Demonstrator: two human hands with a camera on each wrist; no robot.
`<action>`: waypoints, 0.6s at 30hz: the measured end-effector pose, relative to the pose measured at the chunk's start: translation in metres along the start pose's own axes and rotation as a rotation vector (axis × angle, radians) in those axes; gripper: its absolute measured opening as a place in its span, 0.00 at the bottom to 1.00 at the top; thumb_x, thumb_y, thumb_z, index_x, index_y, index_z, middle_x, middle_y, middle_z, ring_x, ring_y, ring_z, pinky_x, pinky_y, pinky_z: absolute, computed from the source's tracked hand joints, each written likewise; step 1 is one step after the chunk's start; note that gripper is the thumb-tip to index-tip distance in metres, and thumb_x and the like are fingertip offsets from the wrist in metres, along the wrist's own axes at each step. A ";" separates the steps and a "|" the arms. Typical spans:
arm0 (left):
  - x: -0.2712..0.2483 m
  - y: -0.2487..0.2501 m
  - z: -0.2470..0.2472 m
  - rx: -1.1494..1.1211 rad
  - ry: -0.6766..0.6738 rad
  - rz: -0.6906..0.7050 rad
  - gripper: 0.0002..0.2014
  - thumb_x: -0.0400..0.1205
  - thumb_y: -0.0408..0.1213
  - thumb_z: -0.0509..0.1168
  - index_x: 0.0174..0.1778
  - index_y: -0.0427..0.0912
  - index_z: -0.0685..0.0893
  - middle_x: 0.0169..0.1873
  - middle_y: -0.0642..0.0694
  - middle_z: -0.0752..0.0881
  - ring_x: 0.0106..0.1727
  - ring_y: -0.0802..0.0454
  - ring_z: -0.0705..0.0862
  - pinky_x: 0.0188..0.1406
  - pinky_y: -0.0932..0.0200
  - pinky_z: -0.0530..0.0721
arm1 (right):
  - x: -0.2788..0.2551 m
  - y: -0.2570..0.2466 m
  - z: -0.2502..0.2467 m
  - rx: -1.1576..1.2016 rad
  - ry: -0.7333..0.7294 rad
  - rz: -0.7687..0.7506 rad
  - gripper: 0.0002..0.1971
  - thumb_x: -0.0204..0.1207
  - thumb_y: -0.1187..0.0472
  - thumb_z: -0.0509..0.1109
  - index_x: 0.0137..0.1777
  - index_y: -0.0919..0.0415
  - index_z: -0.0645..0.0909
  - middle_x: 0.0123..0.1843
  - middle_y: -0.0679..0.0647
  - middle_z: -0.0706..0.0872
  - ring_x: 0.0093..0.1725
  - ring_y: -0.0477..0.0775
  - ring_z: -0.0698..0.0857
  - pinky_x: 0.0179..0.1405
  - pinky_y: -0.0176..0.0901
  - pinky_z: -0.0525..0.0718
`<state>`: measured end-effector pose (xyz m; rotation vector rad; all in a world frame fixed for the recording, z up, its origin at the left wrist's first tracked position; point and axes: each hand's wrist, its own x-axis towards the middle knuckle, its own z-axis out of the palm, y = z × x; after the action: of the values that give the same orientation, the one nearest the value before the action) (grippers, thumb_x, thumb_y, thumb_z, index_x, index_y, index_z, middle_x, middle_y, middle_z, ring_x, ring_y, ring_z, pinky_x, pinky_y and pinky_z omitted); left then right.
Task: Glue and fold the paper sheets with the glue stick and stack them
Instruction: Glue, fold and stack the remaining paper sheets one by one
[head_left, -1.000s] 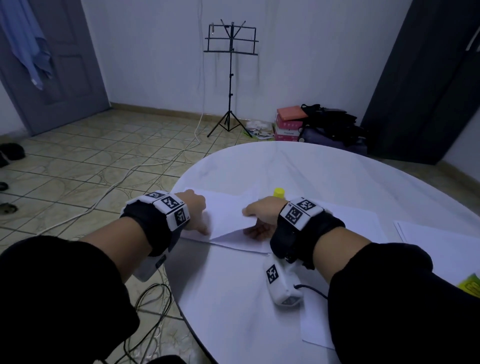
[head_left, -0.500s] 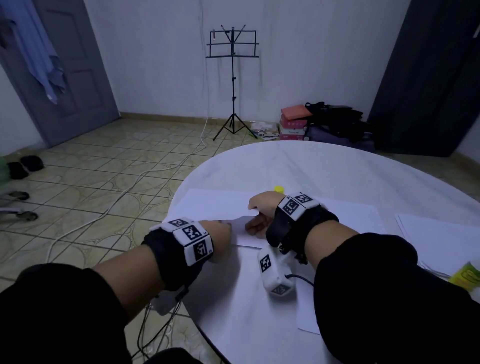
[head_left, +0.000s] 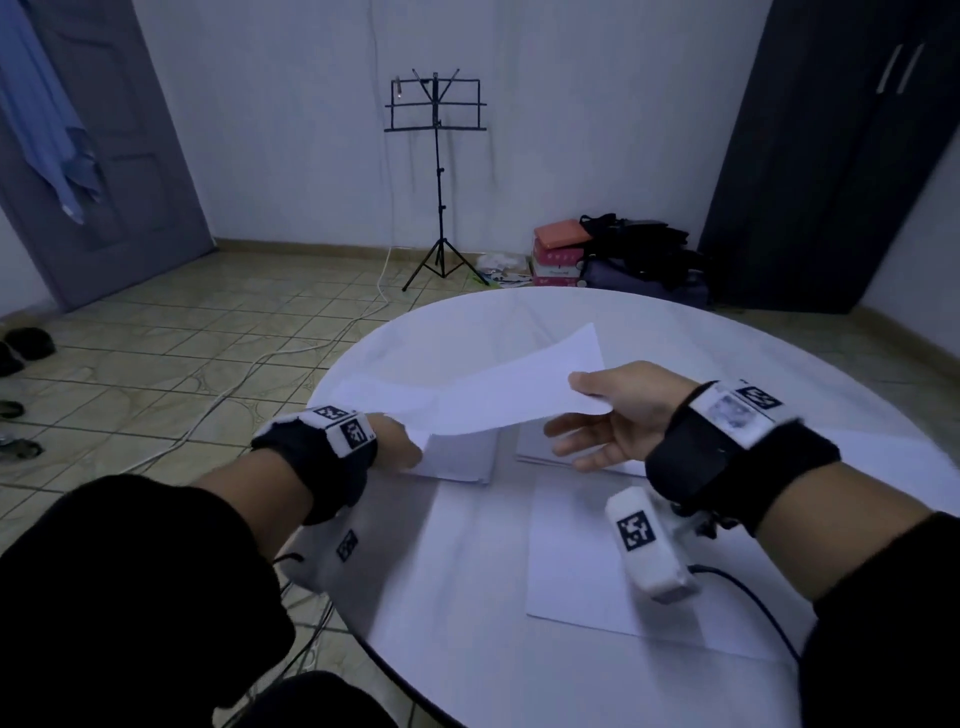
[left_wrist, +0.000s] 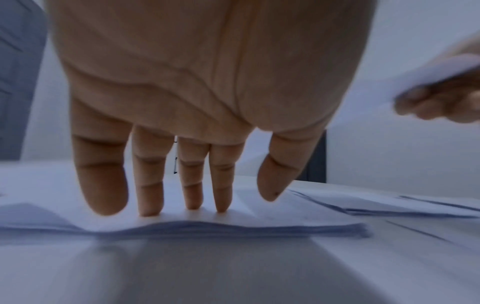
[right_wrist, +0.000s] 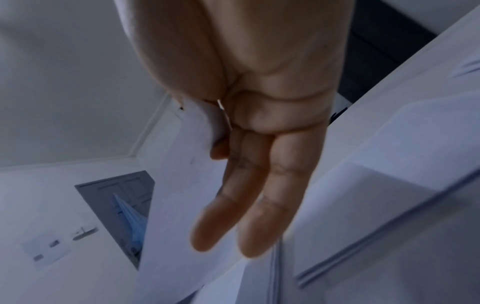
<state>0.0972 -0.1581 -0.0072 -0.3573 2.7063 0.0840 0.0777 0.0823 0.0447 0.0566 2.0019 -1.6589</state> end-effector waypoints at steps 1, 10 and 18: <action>0.001 0.001 0.000 -0.027 0.011 -0.014 0.21 0.87 0.41 0.55 0.73 0.35 0.76 0.72 0.39 0.77 0.73 0.44 0.74 0.68 0.58 0.71 | -0.006 0.005 -0.007 0.011 0.011 0.000 0.11 0.87 0.55 0.56 0.56 0.63 0.73 0.36 0.62 0.88 0.29 0.58 0.87 0.36 0.51 0.83; -0.009 0.007 -0.009 -0.062 0.202 -0.015 0.21 0.85 0.55 0.55 0.64 0.44 0.80 0.66 0.37 0.77 0.73 0.39 0.73 0.62 0.53 0.75 | -0.057 0.029 -0.050 0.213 0.038 -0.043 0.13 0.86 0.56 0.57 0.64 0.63 0.71 0.37 0.64 0.91 0.26 0.57 0.88 0.24 0.44 0.86; -0.069 0.062 -0.003 -1.490 -0.113 0.316 0.26 0.86 0.25 0.55 0.77 0.49 0.57 0.41 0.32 0.88 0.33 0.42 0.89 0.32 0.55 0.86 | -0.094 0.054 -0.080 0.115 0.117 -0.023 0.13 0.86 0.53 0.58 0.53 0.61 0.78 0.38 0.61 0.91 0.21 0.54 0.84 0.17 0.35 0.79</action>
<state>0.1406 -0.0826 0.0240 -0.2646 2.0271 2.0973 0.1480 0.1974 0.0439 0.1761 1.9969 -1.8223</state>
